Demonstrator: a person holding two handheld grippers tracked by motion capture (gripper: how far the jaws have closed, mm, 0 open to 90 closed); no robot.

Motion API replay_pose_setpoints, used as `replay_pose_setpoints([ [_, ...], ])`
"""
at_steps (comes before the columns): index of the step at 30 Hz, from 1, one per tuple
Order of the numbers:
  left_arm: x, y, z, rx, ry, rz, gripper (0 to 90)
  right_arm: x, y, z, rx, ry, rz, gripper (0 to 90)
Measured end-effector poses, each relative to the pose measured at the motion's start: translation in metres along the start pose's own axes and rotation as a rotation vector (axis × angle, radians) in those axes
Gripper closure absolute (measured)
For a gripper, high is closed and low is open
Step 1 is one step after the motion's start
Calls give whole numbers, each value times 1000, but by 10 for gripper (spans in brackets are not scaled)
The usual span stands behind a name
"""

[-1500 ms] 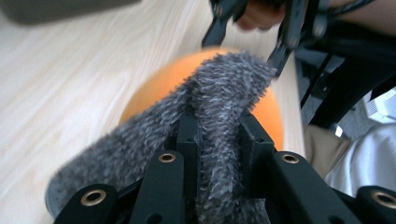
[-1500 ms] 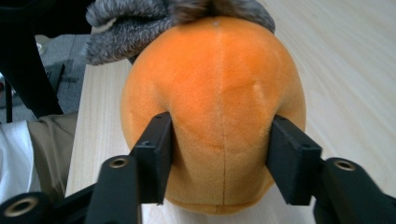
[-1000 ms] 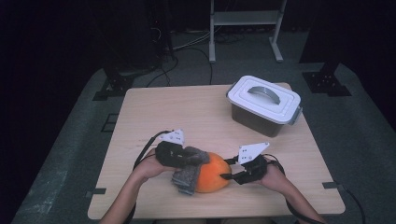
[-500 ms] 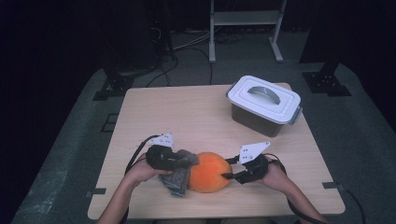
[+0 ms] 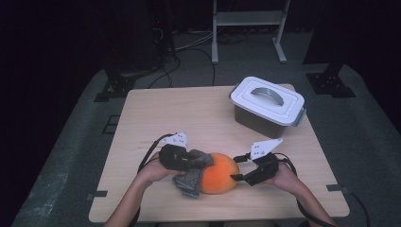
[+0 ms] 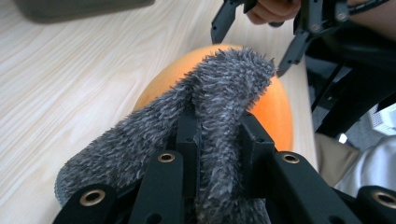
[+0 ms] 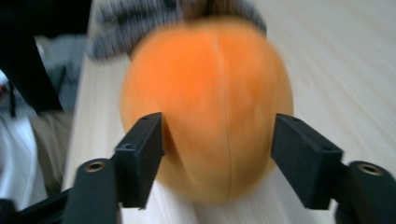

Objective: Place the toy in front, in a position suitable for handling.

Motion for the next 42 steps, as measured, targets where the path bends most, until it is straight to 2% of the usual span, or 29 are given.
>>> replay_pose_setpoints([
  [2, -4, -3, -4, -8, -6, 9, 731, 2, 4, -7, 3, -18, -7, 283],
  [5, -7, -8, -9, -25, -5, 17, 731, -6, 7, -10, 16, 15, -5, 261],
  [7, -7, -7, -7, -32, 9, 10, 731, -13, 6, -6, 38, 44, 13, 304],
  [11, -3, -3, 3, -4, -5, 11, 731, -13, 4, 1, 54, 40, 13, 402],
  [17, 2, -2, 18, 28, 2, 8, 728, -8, -3, 8, 23, 24, 12, 420],
  [21, 4, -2, 22, 33, 4, 8, 728, -7, -6, 9, 8, 13, 7, 418],
  [26, 3, -6, 8, 9, -23, 18, 729, -9, -7, 7, -4, 19, 9, 420],
  [32, -4, -11, -16, -43, -25, 27, 728, -16, 3, 1, 43, 32, 9, 432],
  [38, -5, -6, -17, -27, -28, 17, 728, -15, 12, 3, 65, 27, 6, 428],
  [42, -9, -7, -7, -29, 12, 20, 729, -13, 13, 2, 51, 20, -9, 382],
])
Point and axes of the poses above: each handheld gripper's, and its own axes: x roughly backward along the jaws, z roughly out of its underside, y roughly to its left, the point moved 10 cm from there along -x, roughly forward along the jaws, and after that the axes turned 5 degrees about -x, right-handed, at the moved point
